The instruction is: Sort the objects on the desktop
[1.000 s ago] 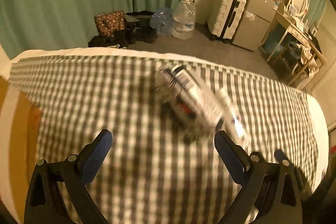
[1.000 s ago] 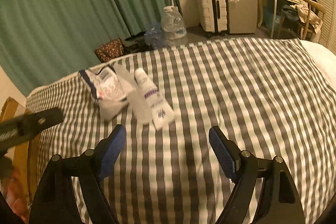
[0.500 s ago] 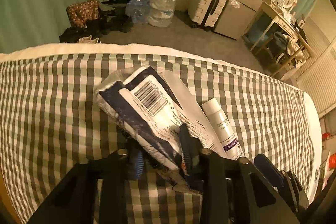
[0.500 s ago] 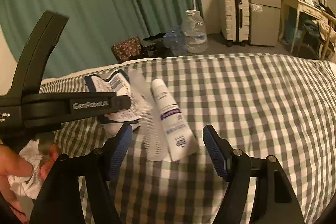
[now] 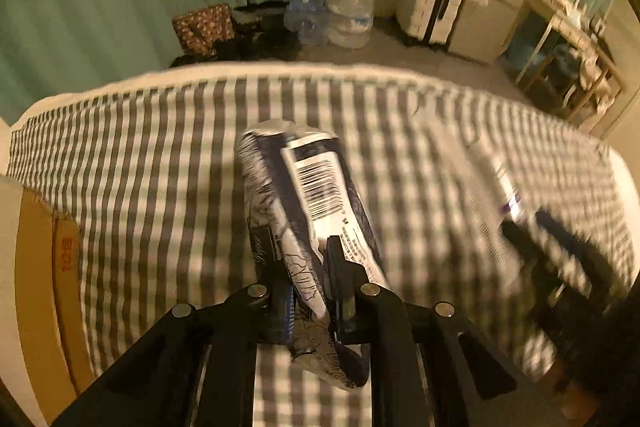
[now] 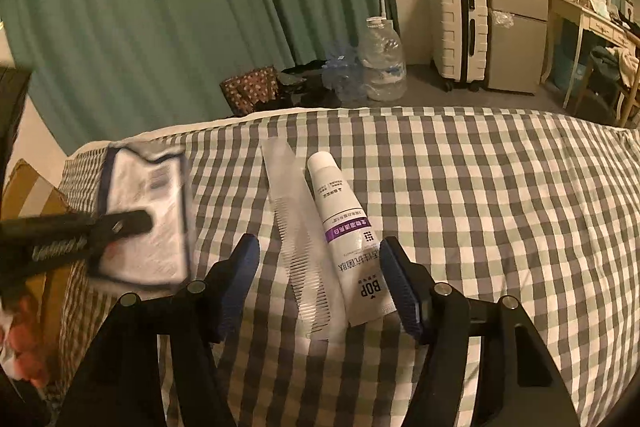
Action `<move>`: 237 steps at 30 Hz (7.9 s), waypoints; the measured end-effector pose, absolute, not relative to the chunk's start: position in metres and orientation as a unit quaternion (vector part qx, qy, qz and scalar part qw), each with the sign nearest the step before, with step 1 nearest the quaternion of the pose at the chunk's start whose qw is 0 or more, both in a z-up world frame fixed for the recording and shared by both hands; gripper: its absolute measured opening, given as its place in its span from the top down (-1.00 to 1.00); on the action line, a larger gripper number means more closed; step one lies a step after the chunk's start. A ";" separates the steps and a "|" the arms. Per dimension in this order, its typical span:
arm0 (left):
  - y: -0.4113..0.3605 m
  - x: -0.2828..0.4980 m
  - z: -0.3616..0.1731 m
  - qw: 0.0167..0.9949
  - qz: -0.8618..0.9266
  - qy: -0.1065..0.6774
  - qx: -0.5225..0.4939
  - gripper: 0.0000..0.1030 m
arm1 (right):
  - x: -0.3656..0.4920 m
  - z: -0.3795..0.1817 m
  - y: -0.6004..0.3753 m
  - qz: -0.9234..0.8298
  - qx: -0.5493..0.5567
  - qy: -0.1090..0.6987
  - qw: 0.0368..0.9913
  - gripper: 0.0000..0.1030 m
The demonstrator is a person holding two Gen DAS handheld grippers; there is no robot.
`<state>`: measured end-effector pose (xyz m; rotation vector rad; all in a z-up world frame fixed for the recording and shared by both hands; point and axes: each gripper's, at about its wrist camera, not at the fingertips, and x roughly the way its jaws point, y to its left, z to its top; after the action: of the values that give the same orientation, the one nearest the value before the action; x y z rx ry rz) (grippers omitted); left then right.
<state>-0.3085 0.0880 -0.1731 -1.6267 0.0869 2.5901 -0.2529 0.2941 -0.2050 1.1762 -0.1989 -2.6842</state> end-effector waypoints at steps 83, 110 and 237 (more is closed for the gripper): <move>-0.249 -0.129 -0.038 -0.090 0.872 -0.063 -0.476 -0.79 | -0.085 -0.055 -0.061 -0.856 0.376 -0.019 0.353 -0.44; -0.007 -0.134 -0.049 -0.027 0.895 -0.008 -0.445 -1.00 | -0.087 -0.078 0.238 -0.929 0.355 -0.065 0.085 -0.58; -0.089 -0.119 -0.075 -0.031 0.877 -0.007 -0.480 -1.00 | -0.089 -0.235 0.151 -0.849 0.516 0.085 0.082 0.49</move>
<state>-0.1188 -0.0887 -0.0746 -1.5386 -0.0237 2.8101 -0.0894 0.1512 -0.2352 1.5402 0.2532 -2.5347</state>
